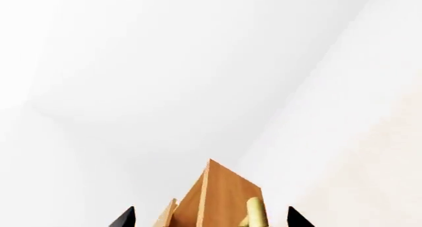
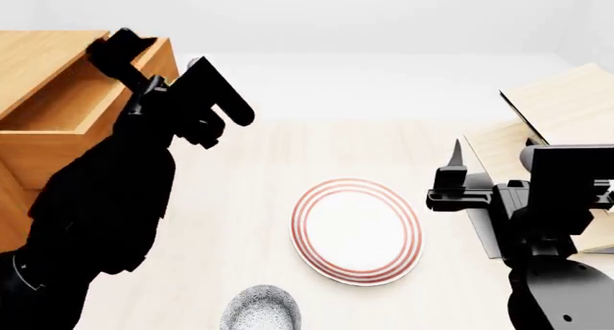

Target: Open the top drawer of the cabinet and put the bowl in it.

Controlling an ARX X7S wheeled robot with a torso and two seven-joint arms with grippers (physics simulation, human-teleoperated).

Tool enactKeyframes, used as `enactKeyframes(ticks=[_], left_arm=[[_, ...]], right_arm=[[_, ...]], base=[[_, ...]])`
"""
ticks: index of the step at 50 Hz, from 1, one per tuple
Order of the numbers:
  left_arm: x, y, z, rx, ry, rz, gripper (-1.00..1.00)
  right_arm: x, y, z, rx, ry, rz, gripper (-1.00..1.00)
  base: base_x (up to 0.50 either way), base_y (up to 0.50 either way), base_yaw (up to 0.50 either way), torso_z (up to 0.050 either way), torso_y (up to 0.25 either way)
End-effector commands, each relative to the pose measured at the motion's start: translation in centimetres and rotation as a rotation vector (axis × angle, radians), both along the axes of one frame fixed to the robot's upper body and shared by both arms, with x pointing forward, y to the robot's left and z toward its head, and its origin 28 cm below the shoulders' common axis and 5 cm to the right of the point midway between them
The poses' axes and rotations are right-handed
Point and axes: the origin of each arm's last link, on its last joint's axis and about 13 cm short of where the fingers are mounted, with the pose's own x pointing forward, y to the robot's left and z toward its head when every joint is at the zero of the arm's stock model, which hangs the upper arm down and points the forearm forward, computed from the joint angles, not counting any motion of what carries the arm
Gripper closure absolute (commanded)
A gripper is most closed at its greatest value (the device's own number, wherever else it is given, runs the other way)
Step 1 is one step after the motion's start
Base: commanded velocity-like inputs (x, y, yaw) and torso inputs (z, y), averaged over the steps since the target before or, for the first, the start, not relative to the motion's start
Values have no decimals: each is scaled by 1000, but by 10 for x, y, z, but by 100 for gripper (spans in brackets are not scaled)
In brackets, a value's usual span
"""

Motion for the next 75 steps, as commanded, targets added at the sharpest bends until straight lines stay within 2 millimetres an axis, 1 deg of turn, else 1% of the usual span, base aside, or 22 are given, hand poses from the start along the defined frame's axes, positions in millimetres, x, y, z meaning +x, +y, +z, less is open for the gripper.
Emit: enactKeyframes(ticks=[1,5,9,13,17,19,26,29,35,51,63,75], left_arm=[[-33,-10,72,-243,-120,-133,-100],[-34,-6,97,-415,-128,-115,-100],[-28,1,114,-590,-103,-74,-100],[-20,8,125,-735,-47,-32,-100],[-13,14,129,-809,-27,12,-100],[-9,16,129,-805,11,44,-100],[4,24,120,-822,87,120,-100],[11,29,109,-794,101,173,-100],[19,35,91,-781,138,212,-100],[29,42,55,-747,219,276,-100],[35,45,35,-756,286,312,-100],[38,47,20,-741,332,333,-100]], right_arm=[[-1,0,1,5,-6,2,-100],[-1,0,1,6,-7,1,-100],[-3,0,3,5,-11,2,-100],[-3,0,4,4,-14,3,-100],[-3,0,5,3,-16,2,-100],[-3,0,5,3,-17,1,-100],[-3,0,7,-1,-19,4,-100],[-3,0,7,-2,-17,4,-100],[-2,0,6,-3,-13,3,-100],[-1,1,3,-5,-5,4,-100],[-1,2,2,-10,0,2,-100],[0,3,1,-6,4,2,-100]], base=[[0,0,0,0,0],[0,0,0,0,0],[0,0,0,0,0],[0,0,0,0,0],[0,0,0,0,0],[0,0,0,0,0],[0,0,0,0,0],[0,0,0,0,0],[0,0,0,0,0],[0,0,0,0,0],[0,0,0,0,0],[0,0,0,0,0]])
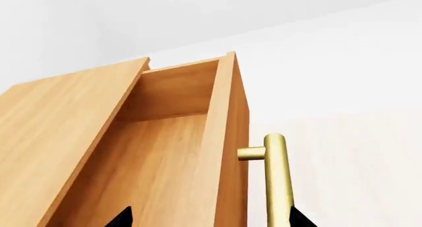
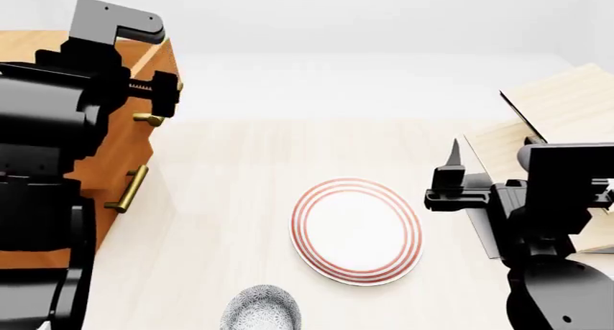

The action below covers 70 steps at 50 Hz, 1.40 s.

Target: Open the top drawer of the cabinet and put the bowl in it.

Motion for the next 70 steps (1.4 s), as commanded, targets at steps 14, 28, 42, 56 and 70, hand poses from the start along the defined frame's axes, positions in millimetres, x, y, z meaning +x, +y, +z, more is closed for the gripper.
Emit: enactKeyframes(ticks=[14,28,42,56,70], left_arm=[[5,0,-29,2,89,-12,-100],[1,-15,-38,-40,122,-105,-100],[-5,-33,-51,-52,153,-198,-100],[-12,-53,-57,-90,169,-292,-100],[-19,-69,-62,-114,176,-371,-100]], right_arm=[[1,-1,0,3,5,-5,-100],[5,2,-2,6,10,3,-100],[3,0,-3,6,12,-8,-100],[2,-1,-4,10,12,-10,-100],[2,-1,-2,8,10,-9,-100]], base=[[0,0,0,0,0],[0,0,0,0,0],[0,0,0,0,0],[0,0,0,0,-2],[0,0,0,0,0]])
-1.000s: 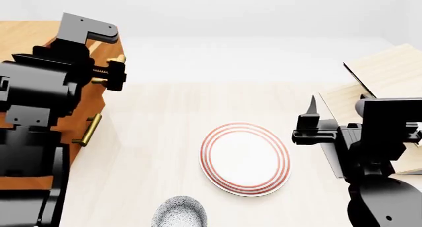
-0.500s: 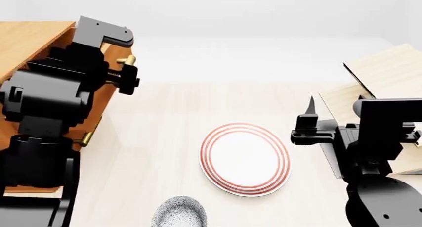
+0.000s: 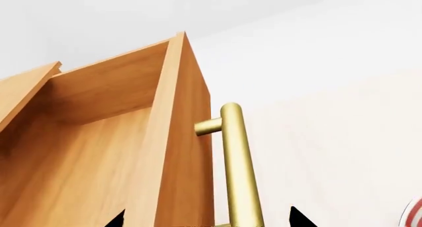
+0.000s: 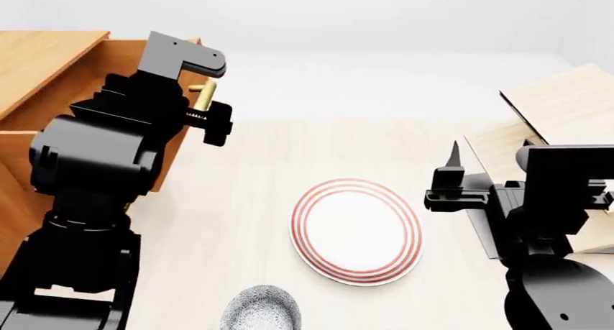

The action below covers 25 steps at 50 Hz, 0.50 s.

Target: Open the top drawer of the cabinet and put the bowl in it.

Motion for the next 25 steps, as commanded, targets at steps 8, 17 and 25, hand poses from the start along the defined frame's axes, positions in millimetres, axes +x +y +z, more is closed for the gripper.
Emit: enactKeyframes(ticks=[8,17,25], left_arm=[[-8,-23,-30,-124,166,-231,-100],[-11,-28,-31,-128,171,-255,-100],[-13,-34,-31,-142,171,-283,-100]], right_arm=[[0,0,0,1,0,-2,-100],[0,-1,0,3,1,-5,-100],[0,-1,-1,4,2,-5,-100]], base=[[0,0,0,0,3],[0,0,0,0,4],[0,0,0,0,4]])
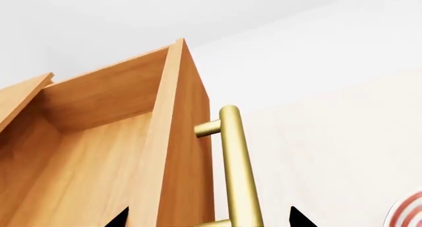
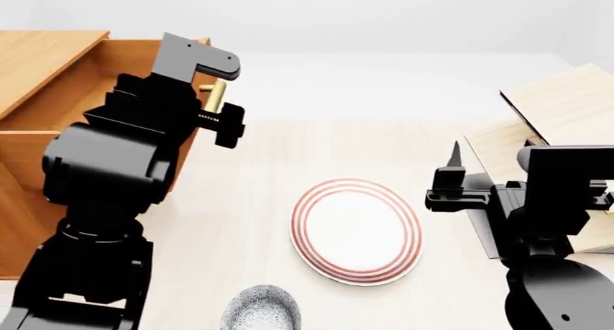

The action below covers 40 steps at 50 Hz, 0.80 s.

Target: Open the top drawer of the cabinet and put the bowl in it.

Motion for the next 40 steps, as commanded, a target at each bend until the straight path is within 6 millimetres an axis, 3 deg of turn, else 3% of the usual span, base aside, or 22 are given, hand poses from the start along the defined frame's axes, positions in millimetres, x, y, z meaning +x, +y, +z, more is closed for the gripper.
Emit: enactKeyframes(ticks=[1,20,32,40], left_arm=[[-7,-19,-30,-147,199,-270,-100],[-15,-25,-11,-208,132,-328,-100],[-20,-15,52,-205,-141,-254,-100],[-39,-10,85,-220,-236,-272,-100]], right_arm=[[0,-1,-1,2,3,-2,-100],[0,-2,-3,6,3,-2,-100],[-2,-1,0,8,-5,0,-100],[-4,-1,3,8,-13,2,-100]], base=[[0,0,0,0,10],[0,0,0,0,6],[0,0,0,0,4],[0,0,0,0,0]])
